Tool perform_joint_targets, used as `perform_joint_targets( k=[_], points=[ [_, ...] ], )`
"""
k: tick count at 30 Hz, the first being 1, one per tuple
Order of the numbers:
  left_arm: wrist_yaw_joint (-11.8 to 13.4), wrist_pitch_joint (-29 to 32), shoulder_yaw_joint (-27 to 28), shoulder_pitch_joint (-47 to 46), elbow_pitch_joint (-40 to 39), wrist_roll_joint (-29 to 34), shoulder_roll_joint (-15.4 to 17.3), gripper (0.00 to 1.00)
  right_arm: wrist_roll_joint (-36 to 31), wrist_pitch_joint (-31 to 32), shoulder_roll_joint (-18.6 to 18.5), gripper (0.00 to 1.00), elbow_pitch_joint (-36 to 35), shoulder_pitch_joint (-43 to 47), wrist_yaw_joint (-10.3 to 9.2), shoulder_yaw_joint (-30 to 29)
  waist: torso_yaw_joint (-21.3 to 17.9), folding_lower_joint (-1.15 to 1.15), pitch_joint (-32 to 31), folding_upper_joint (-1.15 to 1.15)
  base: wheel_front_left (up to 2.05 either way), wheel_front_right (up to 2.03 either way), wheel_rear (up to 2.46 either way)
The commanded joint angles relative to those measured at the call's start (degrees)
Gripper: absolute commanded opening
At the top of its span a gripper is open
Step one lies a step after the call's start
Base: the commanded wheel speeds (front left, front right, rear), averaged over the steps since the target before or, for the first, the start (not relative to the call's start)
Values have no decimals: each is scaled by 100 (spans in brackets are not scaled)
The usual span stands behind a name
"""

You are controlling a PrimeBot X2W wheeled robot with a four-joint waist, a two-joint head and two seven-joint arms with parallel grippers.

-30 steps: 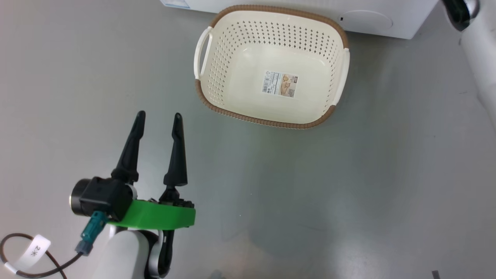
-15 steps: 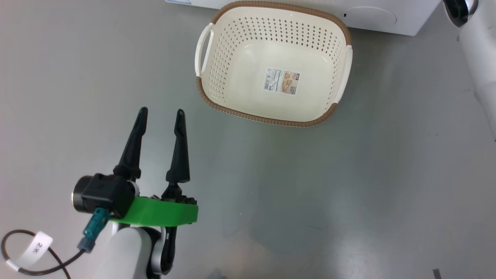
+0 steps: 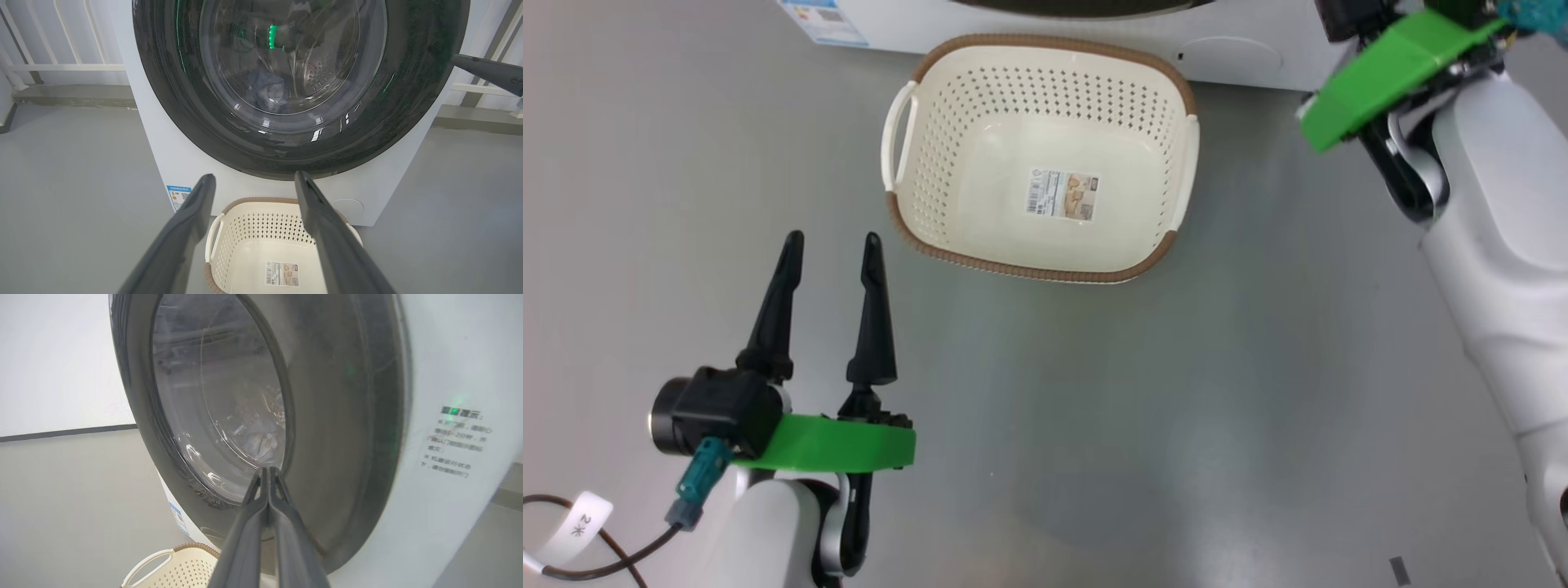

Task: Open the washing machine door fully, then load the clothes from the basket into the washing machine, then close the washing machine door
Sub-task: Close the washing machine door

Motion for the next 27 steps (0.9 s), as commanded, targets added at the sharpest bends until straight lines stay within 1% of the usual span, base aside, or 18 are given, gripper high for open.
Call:
perform_joint_targets(
  k=[1, 2, 3, 5, 6, 7, 8, 19, 27],
  points=[
    [-48, -46, 230, 98, -81, 78, 114, 100, 40, -26, 90, 0, -283, 316, 1, -34, -171, 0, -160, 0, 0, 0, 0],
    [-70, -46, 249, 116, -51, 88, 114, 100, 60, -26, 67, 2, -428, 491, 1, -114, -208, 0, -207, 0, 0, 0, 0],
    [-92, -46, 267, 132, -25, 98, 114, 100, 58, -26, 47, 10, -566, 663, 1, -184, -248, 0, -257, 0, 0, 0, 0],
    [-143, -46, 294, 164, 30, 110, 114, 100, 49, -26, 21, 38, -807, 1016, 1, -319, -313, 0, -362, 0, 0, 0, 0],
    [-175, -46, 300, 180, 66, 125, 114, 100, 41, -26, 16, 60, -907, 1187, 1, -400, -340, 0, -425, 0, 0, 0, 0],
    [-215, -46, 310, 199, 100, 125, 114, 100, 35, -26, 27, 90, -1000, 1355, 1, -477, -370, 0, -485, 0, 0, 0, 0],
    [-239, -46, 326, 221, 141, 135, 117, 100, 21, -26, 44, 100, -1090, 1519, 1, -540, -401, 0, -547, 0, 0, 0, 0],
    [-342, -46, 468, 637, 467, 180, 202, 100, -195, -26, 325, 100, -1758, 3115, 1, -1266, -699, 0, -1352, 0, 0, 0, 0],
    [-301, -8, 566, 1020, 585, 65, 315, 100, -392, -26, 565, 100, -2147, 4166, 1, -1760, -892, 0, -1966, 0, 0, 0, 0]
  ],
)
